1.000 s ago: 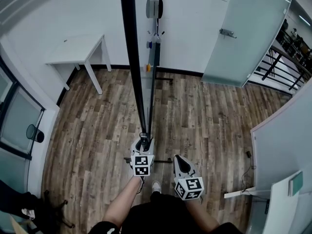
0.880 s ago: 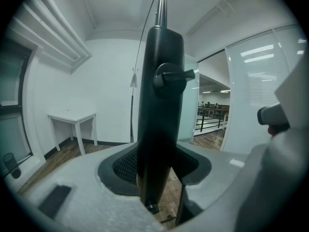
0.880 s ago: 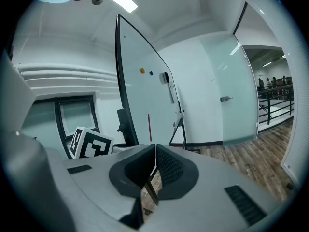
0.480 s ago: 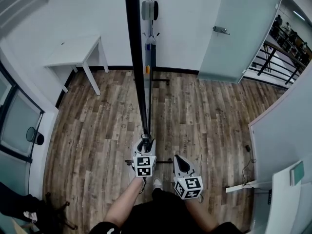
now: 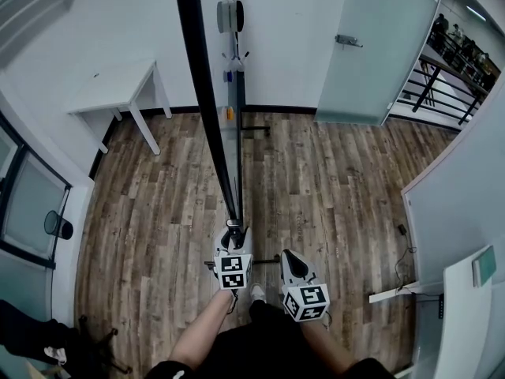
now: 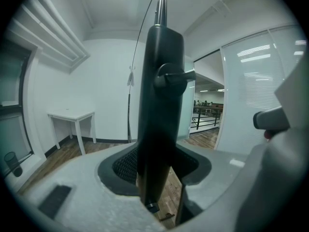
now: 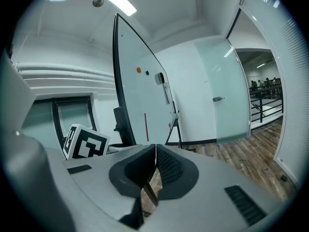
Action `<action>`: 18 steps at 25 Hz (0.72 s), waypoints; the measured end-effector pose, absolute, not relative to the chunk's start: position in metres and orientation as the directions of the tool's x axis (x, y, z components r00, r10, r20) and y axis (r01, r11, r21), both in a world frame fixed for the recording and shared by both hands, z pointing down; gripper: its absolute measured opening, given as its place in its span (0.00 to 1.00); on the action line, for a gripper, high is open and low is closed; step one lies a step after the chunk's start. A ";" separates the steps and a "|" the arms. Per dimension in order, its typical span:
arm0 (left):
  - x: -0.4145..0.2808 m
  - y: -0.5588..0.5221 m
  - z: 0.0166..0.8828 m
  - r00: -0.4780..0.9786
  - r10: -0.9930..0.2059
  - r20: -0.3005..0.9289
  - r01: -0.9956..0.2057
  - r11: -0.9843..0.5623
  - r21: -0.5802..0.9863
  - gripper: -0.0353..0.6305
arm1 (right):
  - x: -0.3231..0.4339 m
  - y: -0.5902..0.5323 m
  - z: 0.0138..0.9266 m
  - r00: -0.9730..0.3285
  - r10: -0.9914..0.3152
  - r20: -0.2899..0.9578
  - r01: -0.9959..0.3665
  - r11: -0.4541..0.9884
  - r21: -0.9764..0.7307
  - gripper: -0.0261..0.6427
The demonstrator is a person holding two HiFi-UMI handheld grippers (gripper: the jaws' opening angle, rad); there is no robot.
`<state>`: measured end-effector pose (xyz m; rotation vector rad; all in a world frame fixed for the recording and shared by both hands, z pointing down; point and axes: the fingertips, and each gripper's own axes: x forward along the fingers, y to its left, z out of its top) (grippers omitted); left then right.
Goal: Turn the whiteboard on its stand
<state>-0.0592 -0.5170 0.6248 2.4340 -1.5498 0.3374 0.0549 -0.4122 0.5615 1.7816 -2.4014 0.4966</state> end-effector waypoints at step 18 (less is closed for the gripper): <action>-0.052 -0.467 0.626 0.386 -0.860 0.334 -0.920 -0.387 0.067 0.34 | 0.056 -0.382 0.559 -0.363 -0.893 0.267 -0.923 0.304 -0.238 0.06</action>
